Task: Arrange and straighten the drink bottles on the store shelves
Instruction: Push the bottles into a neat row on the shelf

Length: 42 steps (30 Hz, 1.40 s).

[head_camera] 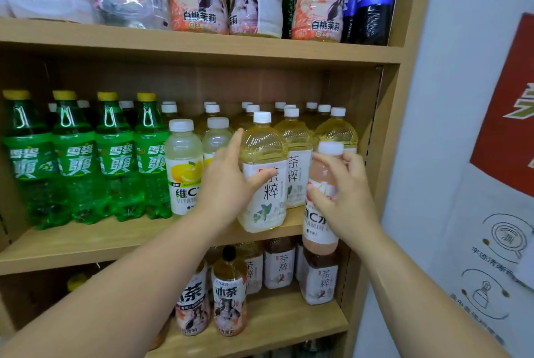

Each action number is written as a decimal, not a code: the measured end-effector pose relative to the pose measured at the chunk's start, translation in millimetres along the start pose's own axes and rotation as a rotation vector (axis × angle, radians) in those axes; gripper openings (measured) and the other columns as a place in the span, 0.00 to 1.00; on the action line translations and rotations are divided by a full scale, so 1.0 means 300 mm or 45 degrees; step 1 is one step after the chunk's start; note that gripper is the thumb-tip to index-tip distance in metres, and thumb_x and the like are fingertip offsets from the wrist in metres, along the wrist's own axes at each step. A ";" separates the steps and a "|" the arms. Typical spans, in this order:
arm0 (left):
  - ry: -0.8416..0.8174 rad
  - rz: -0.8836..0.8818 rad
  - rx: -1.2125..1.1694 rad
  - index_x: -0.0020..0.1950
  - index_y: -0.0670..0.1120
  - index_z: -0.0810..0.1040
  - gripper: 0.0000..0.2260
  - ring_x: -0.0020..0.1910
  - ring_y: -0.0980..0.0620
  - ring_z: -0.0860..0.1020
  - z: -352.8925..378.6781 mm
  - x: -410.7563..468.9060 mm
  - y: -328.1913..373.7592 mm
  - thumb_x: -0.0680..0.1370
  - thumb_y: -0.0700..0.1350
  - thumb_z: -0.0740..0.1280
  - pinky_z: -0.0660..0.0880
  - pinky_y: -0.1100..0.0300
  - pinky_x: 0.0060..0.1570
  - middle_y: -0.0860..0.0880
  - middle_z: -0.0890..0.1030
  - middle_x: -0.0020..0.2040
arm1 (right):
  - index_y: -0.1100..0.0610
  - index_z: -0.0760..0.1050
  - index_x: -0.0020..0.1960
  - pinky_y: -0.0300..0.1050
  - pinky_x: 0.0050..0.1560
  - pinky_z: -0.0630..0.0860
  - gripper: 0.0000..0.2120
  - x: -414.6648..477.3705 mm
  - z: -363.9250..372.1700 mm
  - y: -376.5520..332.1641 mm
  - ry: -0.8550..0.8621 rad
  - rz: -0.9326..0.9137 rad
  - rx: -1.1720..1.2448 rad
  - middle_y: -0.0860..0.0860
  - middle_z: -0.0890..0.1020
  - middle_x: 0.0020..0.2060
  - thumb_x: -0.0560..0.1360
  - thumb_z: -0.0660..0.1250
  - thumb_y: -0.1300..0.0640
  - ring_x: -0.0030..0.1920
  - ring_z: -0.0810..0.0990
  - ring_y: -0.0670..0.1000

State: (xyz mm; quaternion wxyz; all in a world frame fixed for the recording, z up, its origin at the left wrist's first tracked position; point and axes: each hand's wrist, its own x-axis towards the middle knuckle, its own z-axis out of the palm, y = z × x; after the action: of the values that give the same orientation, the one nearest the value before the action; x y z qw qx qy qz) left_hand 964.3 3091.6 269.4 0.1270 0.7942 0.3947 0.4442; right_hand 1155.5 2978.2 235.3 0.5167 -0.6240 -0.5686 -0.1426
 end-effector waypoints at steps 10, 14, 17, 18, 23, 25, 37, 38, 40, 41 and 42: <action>0.049 0.085 0.128 0.82 0.51 0.57 0.43 0.64 0.46 0.75 -0.062 -0.039 -0.027 0.73 0.71 0.63 0.76 0.48 0.60 0.48 0.72 0.70 | 0.39 0.74 0.67 0.31 0.65 0.68 0.28 0.013 -0.016 -0.064 0.060 0.043 0.180 0.45 0.66 0.63 0.74 0.76 0.60 0.63 0.70 0.40; 0.316 0.116 0.143 0.75 0.50 0.69 0.27 0.55 0.45 0.78 -0.184 -0.019 -0.090 0.79 0.59 0.67 0.75 0.52 0.52 0.48 0.72 0.66 | 0.38 0.73 0.66 0.22 0.57 0.67 0.27 0.047 -0.052 -0.176 0.106 -0.060 0.272 0.47 0.67 0.62 0.73 0.76 0.59 0.61 0.69 0.33; 0.406 -0.063 0.248 0.77 0.48 0.66 0.31 0.67 0.43 0.73 -0.275 0.053 -0.128 0.78 0.58 0.70 0.73 0.49 0.61 0.45 0.68 0.72 | 0.37 0.72 0.65 0.21 0.55 0.67 0.27 0.054 -0.047 -0.242 0.061 -0.122 0.301 0.46 0.67 0.61 0.73 0.76 0.59 0.59 0.69 0.31; 0.365 -0.115 0.296 0.78 0.47 0.65 0.33 0.68 0.42 0.72 -0.293 0.076 -0.130 0.78 0.59 0.70 0.73 0.47 0.62 0.44 0.66 0.73 | 0.37 0.73 0.65 0.22 0.55 0.67 0.27 0.056 -0.039 -0.256 0.033 -0.135 0.310 0.45 0.67 0.60 0.73 0.76 0.59 0.60 0.69 0.31; 0.099 -0.163 0.493 0.74 0.41 0.68 0.32 0.64 0.39 0.76 -0.296 0.142 -0.115 0.79 0.62 0.67 0.75 0.46 0.57 0.40 0.72 0.69 | 0.37 0.74 0.66 0.25 0.59 0.68 0.26 0.054 0.022 -0.276 -0.097 -0.132 0.311 0.41 0.65 0.60 0.74 0.76 0.55 0.64 0.70 0.39; 0.113 -0.196 0.490 0.70 0.41 0.70 0.29 0.60 0.39 0.77 -0.296 0.156 -0.113 0.79 0.61 0.67 0.76 0.46 0.52 0.41 0.76 0.64 | 0.38 0.74 0.67 0.23 0.59 0.67 0.25 0.048 0.044 -0.275 -0.125 -0.111 0.331 0.41 0.66 0.60 0.74 0.76 0.55 0.64 0.71 0.40; 0.417 -0.135 0.120 0.69 0.45 0.76 0.20 0.59 0.43 0.78 -0.371 0.042 -0.132 0.80 0.53 0.69 0.74 0.50 0.58 0.47 0.80 0.63 | 0.38 0.74 0.64 0.21 0.54 0.68 0.27 0.034 0.092 -0.352 -0.162 -0.126 0.437 0.45 0.68 0.60 0.73 0.76 0.59 0.57 0.71 0.30; 0.451 -0.123 0.095 0.70 0.45 0.76 0.20 0.59 0.44 0.78 -0.391 0.025 -0.133 0.80 0.53 0.68 0.74 0.49 0.60 0.47 0.80 0.64 | 0.38 0.74 0.64 0.21 0.54 0.68 0.27 0.034 0.102 -0.368 -0.173 -0.138 0.456 0.46 0.68 0.60 0.72 0.77 0.60 0.57 0.71 0.29; 0.502 -0.092 0.064 0.72 0.46 0.75 0.21 0.60 0.44 0.78 -0.439 -0.009 -0.133 0.81 0.53 0.68 0.75 0.45 0.63 0.48 0.79 0.66 | 0.38 0.75 0.64 0.21 0.54 0.68 0.27 0.033 0.132 -0.405 -0.196 -0.173 0.469 0.46 0.69 0.60 0.72 0.77 0.60 0.57 0.71 0.30; 0.520 -0.070 0.064 0.73 0.47 0.74 0.22 0.62 0.45 0.78 -0.466 -0.027 -0.137 0.81 0.53 0.67 0.75 0.44 0.64 0.49 0.78 0.68 | 0.37 0.74 0.63 0.21 0.54 0.67 0.28 0.031 0.151 -0.426 -0.206 -0.192 0.474 0.46 0.69 0.59 0.71 0.77 0.60 0.57 0.71 0.30; 0.531 -0.052 0.066 0.74 0.47 0.73 0.22 0.63 0.46 0.78 -0.496 -0.048 -0.142 0.82 0.53 0.67 0.75 0.44 0.64 0.49 0.78 0.69 | 0.37 0.74 0.63 0.21 0.54 0.67 0.28 0.027 0.172 -0.449 -0.215 -0.211 0.486 0.44 0.69 0.58 0.71 0.77 0.60 0.57 0.70 0.30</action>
State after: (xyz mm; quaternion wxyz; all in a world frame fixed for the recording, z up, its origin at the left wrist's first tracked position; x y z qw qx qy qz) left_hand 818.4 3086.7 322.4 0.0312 0.6799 0.4398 0.5859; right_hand 1021.4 3000.1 284.5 0.5625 -0.4757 -0.6759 -0.0216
